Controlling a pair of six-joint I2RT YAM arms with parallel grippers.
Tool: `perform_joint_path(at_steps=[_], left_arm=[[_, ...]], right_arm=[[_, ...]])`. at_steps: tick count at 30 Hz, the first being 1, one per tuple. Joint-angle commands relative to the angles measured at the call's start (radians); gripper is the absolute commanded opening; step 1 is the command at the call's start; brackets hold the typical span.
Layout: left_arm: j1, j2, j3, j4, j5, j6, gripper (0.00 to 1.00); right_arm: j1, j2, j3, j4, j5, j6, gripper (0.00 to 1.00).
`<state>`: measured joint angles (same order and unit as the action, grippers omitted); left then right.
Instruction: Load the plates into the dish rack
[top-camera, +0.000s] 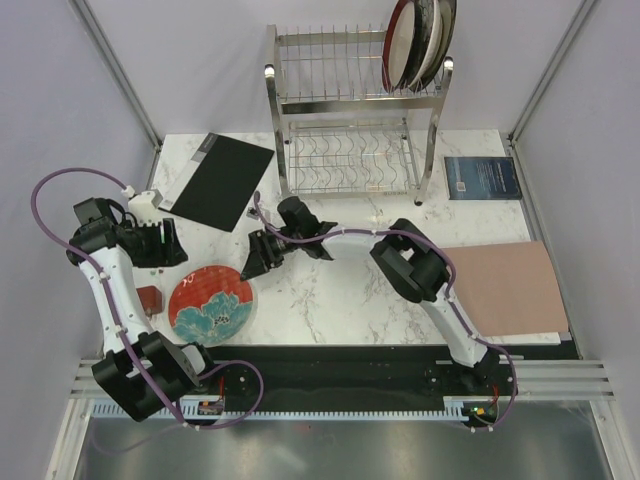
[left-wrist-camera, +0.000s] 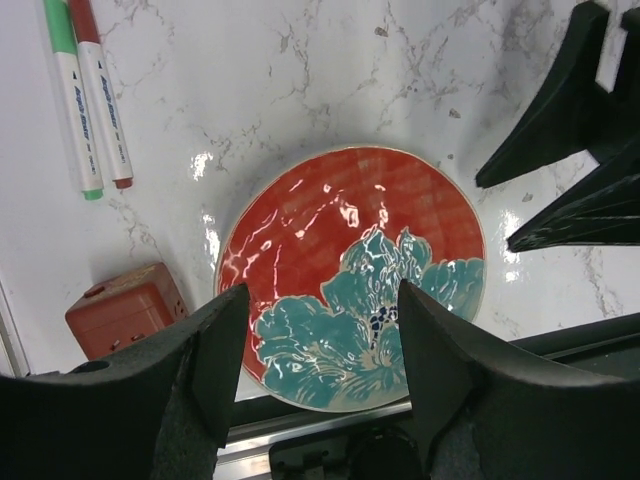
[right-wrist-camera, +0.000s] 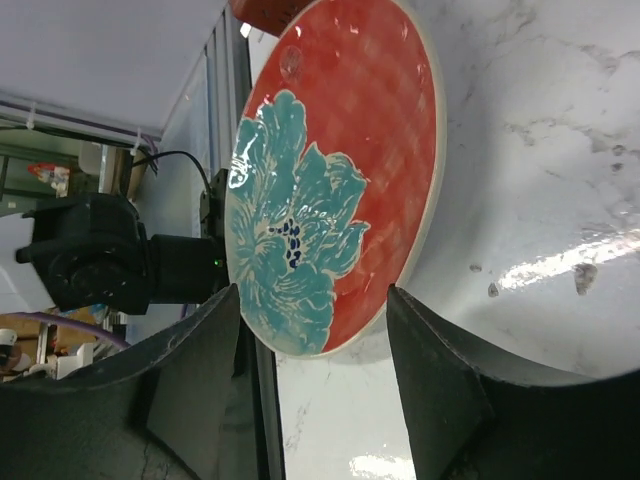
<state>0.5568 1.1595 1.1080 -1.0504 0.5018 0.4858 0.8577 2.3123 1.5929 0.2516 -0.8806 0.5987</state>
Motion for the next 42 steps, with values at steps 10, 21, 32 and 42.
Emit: perform_joint_path(at_steps=[10, 21, 32, 42], left_arm=[[0.006, 0.000, 0.088, -0.003, 0.104, -0.104, 0.68], [0.006, 0.020, 0.085, 0.006, 0.138, -0.118, 0.68], [0.005, 0.034, 0.070, 0.020, 0.146, -0.125, 0.68], [0.005, 0.049, 0.036, 0.049, 0.150, -0.139, 0.68]], right_arm=[[0.057, 0.102, 0.136, -0.190, 0.089, -0.070, 0.67], [0.029, -0.044, 0.028, -0.112, 0.247, -0.157, 0.66], [0.052, 0.096, 0.153, -0.250, 0.163, -0.163, 0.64], [0.087, 0.136, 0.157, -0.280, 0.157, -0.152, 0.42]])
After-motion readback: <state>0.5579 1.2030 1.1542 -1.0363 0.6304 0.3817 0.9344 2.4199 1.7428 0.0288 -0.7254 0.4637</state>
